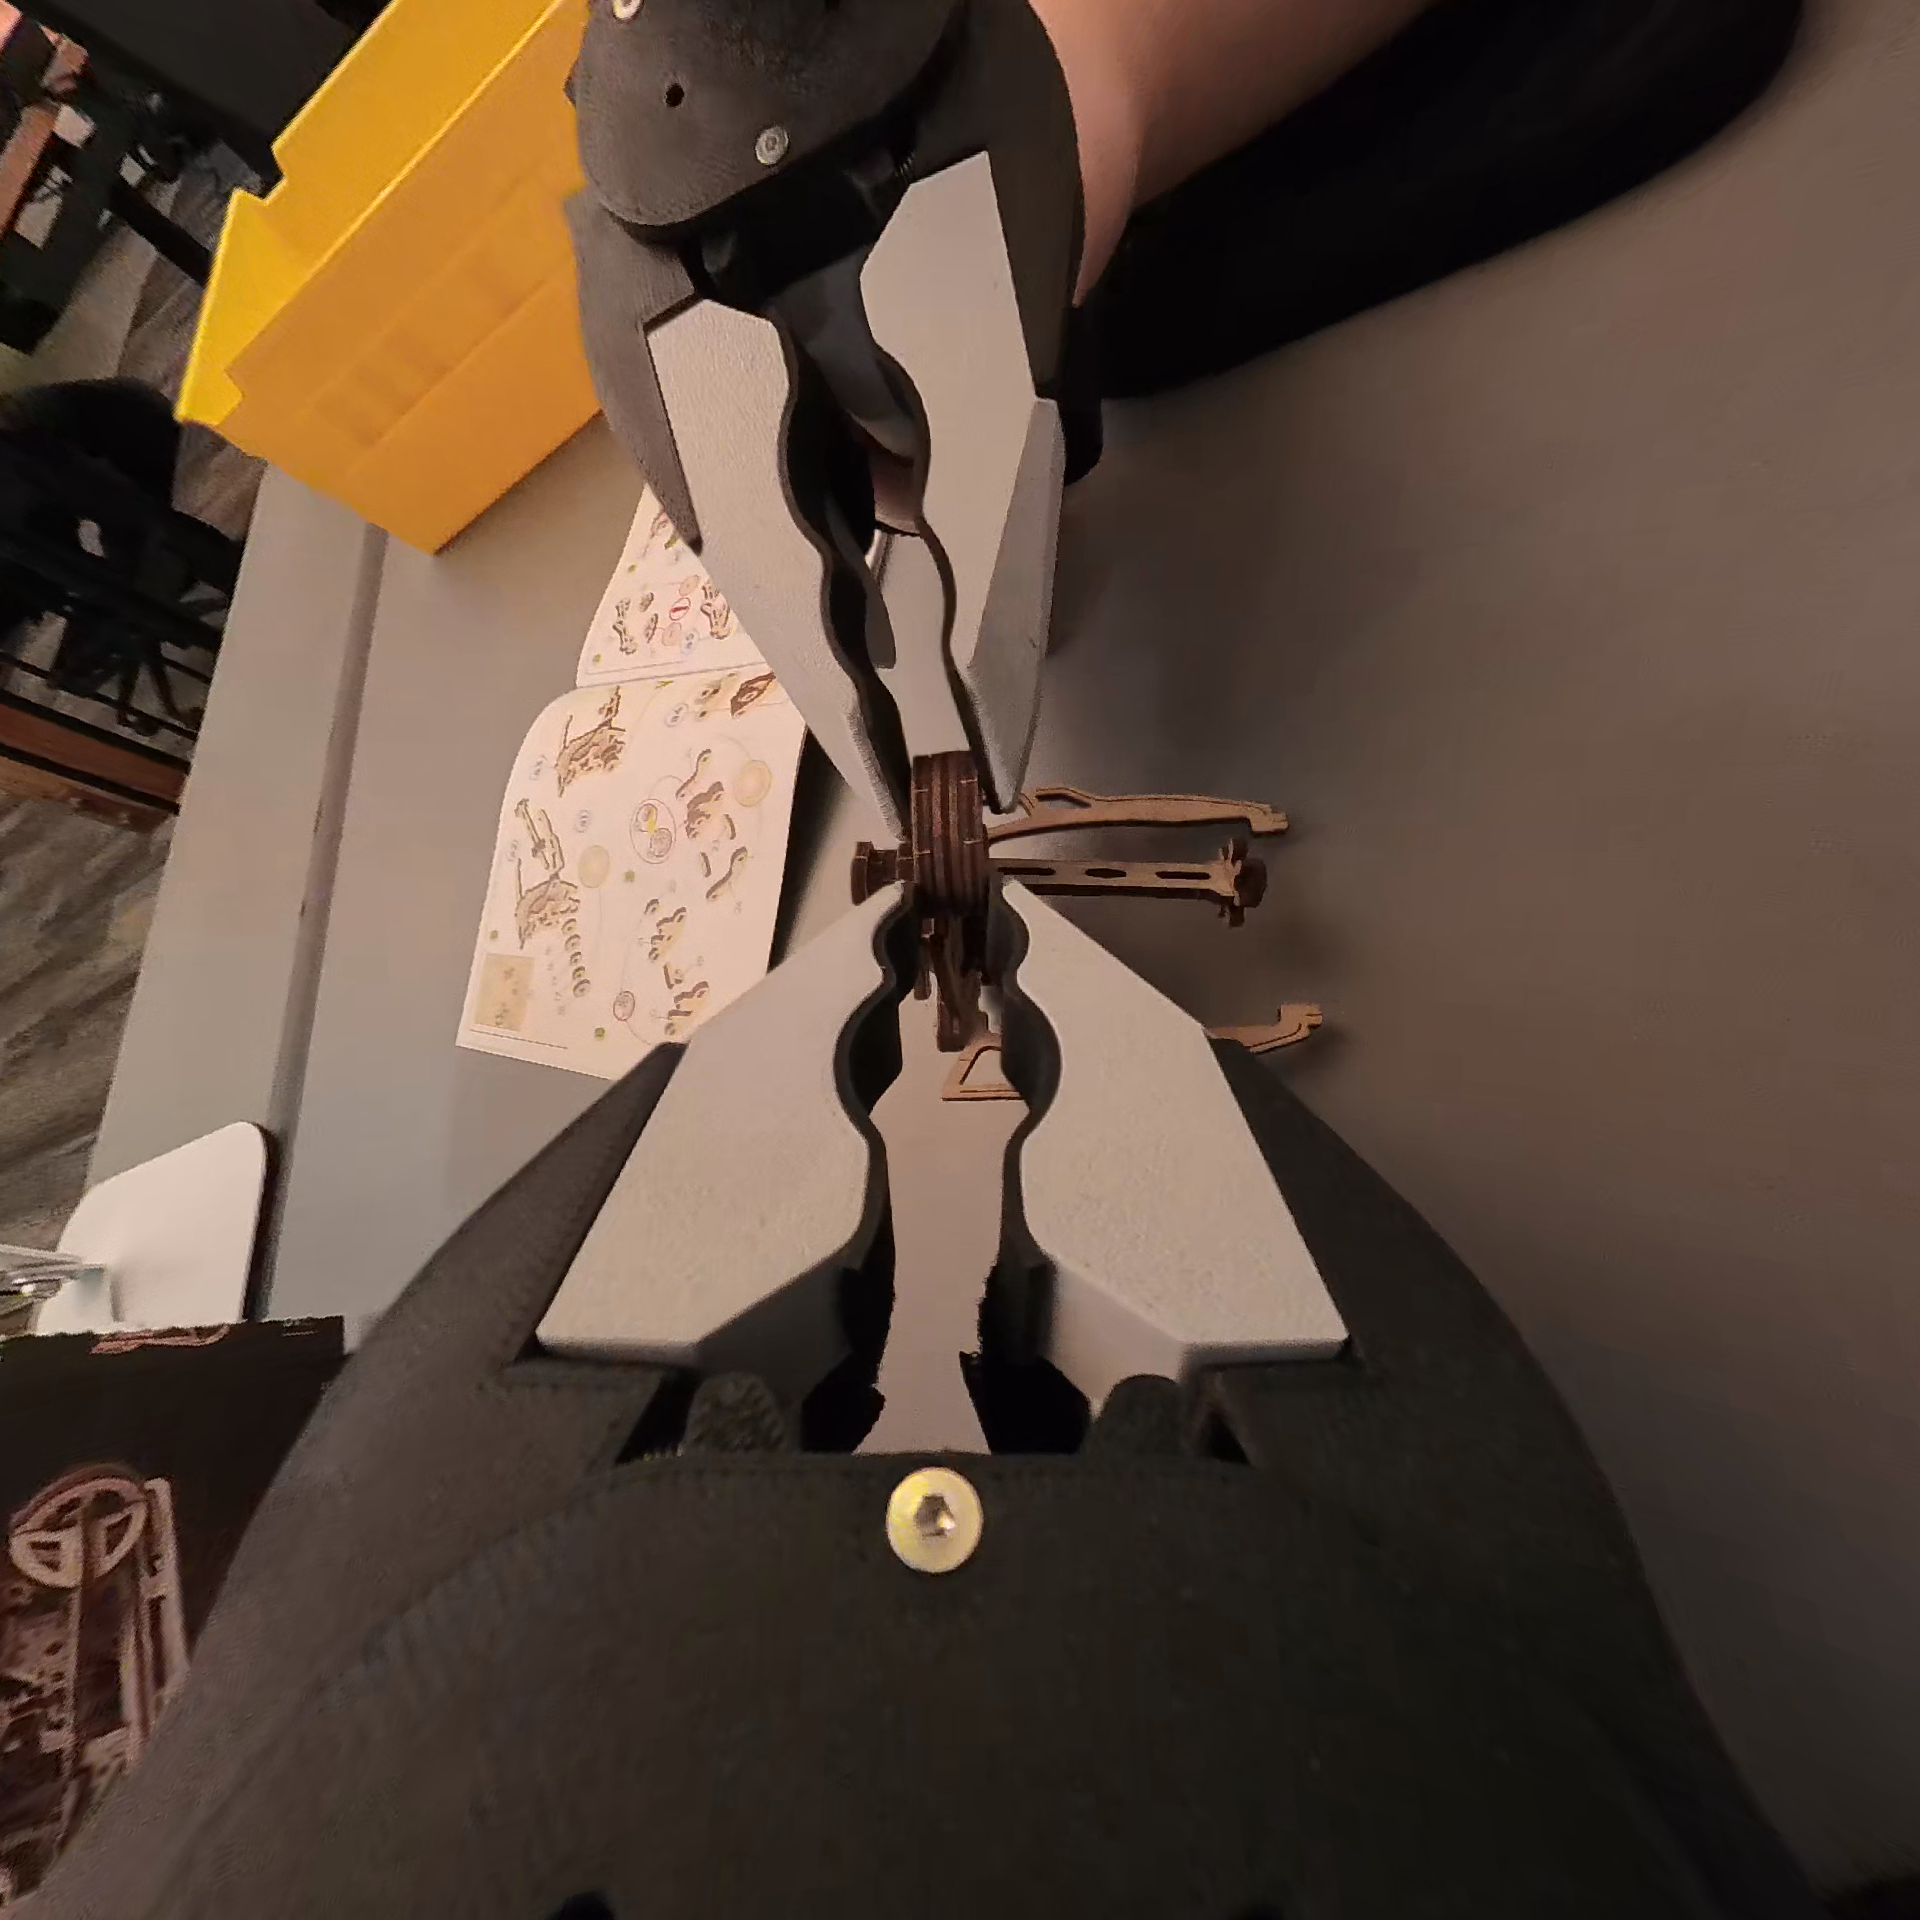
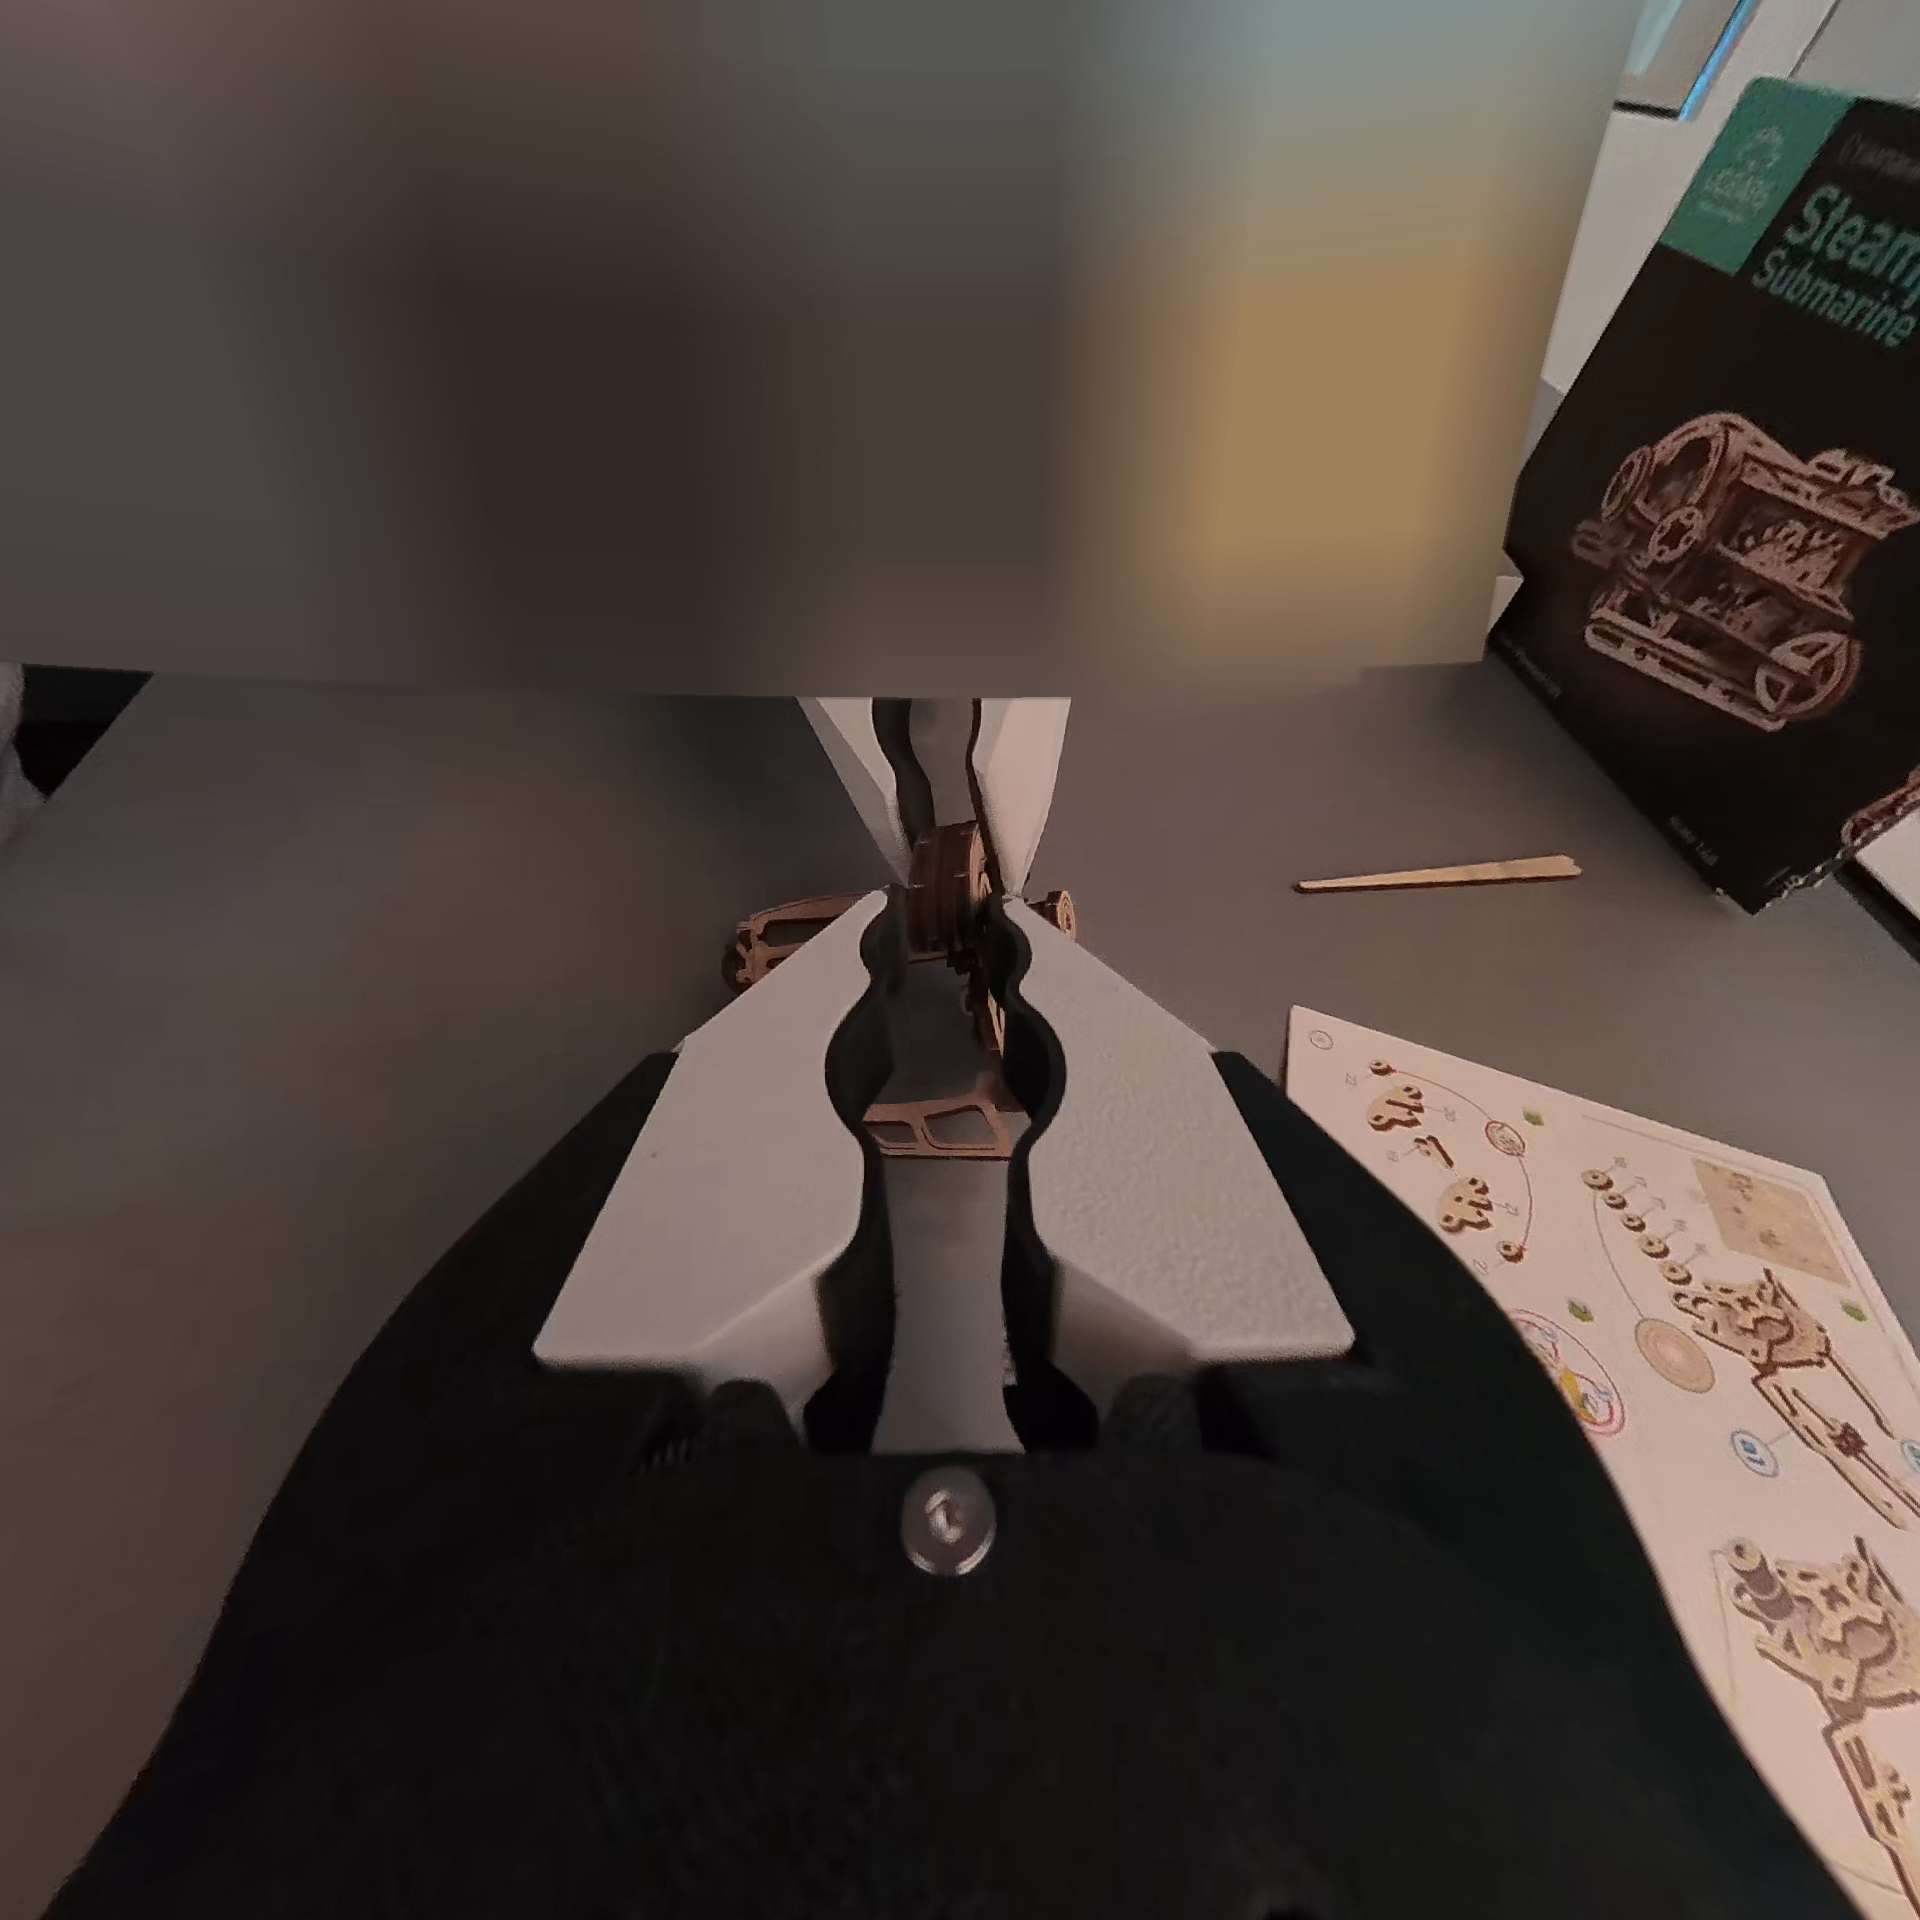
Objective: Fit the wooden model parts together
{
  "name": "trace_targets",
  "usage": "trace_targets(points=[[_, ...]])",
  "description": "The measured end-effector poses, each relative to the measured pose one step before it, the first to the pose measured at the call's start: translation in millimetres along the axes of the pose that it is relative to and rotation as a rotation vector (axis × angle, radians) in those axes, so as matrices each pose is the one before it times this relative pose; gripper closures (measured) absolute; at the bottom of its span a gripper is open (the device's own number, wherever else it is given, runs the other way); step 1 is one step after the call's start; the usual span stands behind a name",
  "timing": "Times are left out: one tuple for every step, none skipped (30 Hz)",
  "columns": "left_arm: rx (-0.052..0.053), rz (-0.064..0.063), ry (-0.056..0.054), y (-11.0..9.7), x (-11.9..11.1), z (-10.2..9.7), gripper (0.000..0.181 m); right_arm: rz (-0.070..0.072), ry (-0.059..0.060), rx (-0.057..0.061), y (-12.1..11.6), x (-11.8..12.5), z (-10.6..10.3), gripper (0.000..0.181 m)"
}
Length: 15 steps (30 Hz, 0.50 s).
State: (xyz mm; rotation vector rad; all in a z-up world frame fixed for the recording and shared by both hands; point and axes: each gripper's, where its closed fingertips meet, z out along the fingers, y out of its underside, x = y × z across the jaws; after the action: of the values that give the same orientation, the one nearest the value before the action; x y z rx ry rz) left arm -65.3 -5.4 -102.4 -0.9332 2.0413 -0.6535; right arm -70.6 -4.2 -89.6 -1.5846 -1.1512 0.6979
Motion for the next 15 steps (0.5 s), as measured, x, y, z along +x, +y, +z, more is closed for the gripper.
trace_targets(points=[[0.001, -0.0104, 0.0043, 1.02, -1.72, 1.0, 0.171, 0.0039, 0.0076, -0.0015, 0.45, 2.09, -0.37, 0.169], [0.0033, -0.0103, 0.006, 0.7, -1.55, 0.77, 0.171, 0.0016, 0.0044, 0.0012, -0.14, 1.34, -0.35, 0.168], [0.0062, -0.0104, 0.006, 0.34, -1.55, 0.5, 0.171, 0.0023, 0.0038, -0.0023, 0.64, 1.37, -0.17, 0.168], [0.0014, -0.0098, 0.0053, 0.93, -1.59, 0.66, 0.171, 0.0044, 0.0051, -0.0033, 0.77, 1.67, -0.11, 0.167], [0.0018, -0.0036, 0.0014, 1.0, -1.73, 0.59, 0.171, 0.0043, 0.004, -0.0017, 0.67, 1.47, -0.09, 0.166], [0.0058, 0.0031, 0.0044, 0.39, -0.63, 0.46, 0.171, 0.0012, 0.0015, -0.0007, 0.26, 0.69, -0.06, 0.166], [0.0056, 0.0016, 0.0014, 0.26, -0.89, 0.25, 0.171, -0.0016, 0.0053, -0.0002, 0.19, 1.01, -0.11, 0.166], [0.0032, -0.0012, 0.0019, 0.41, -0.8, 0.27, 0.171, -0.0023, 0.0098, -0.003, 0.5, 1.78, -0.06, 0.165], [0.001, -0.0013, 0.0089, 0.77, 0.31, 0.31, 0.171, -0.0044, 0.0134, -0.0024, 0.26, 2.0, -0.06, 0.164], [0.0019, 0.0034, -0.002, 0.46, -0.89, 0.15, 0.171, -0.0053, 0.0079, -0.0008, -0.15, 1.23, -0.04, 0.163], [0.0017, 0.0062, -0.0062, 0.33, -1.26, 0.04, 0.172, -0.0048, 0.0057, -0.0019, -0.03, 0.8, 0.29, 0.163], [-0.0009, 0.0039, 0.0014, 0.39, -0.16, 0.01, 0.171, -0.0073, 0.0089, -0.0018, -0.05, 0.92, 0.39, 0.162], [-0.0028, 0.0061, -0.0046, 0.41, -0.76, 0.1, 0.172, -0.0093, 0.0026, -0.0007, -0.28, -0.32, 0.77, 0.161], [-0.0013, 0.013, -0.0043, 0.15, -0.29, -0.06, 0.172, -0.0117, 0.0027, -0.0027, -0.1, -0.64, 0.93, 0.161], [-0.0027, 0.0145, -0.0013, 0.26, 0.3, 0.08, 0.172, -0.0165, 0.0112, -0.0056, 0.24, 0.34, 1.13, 0.161]])
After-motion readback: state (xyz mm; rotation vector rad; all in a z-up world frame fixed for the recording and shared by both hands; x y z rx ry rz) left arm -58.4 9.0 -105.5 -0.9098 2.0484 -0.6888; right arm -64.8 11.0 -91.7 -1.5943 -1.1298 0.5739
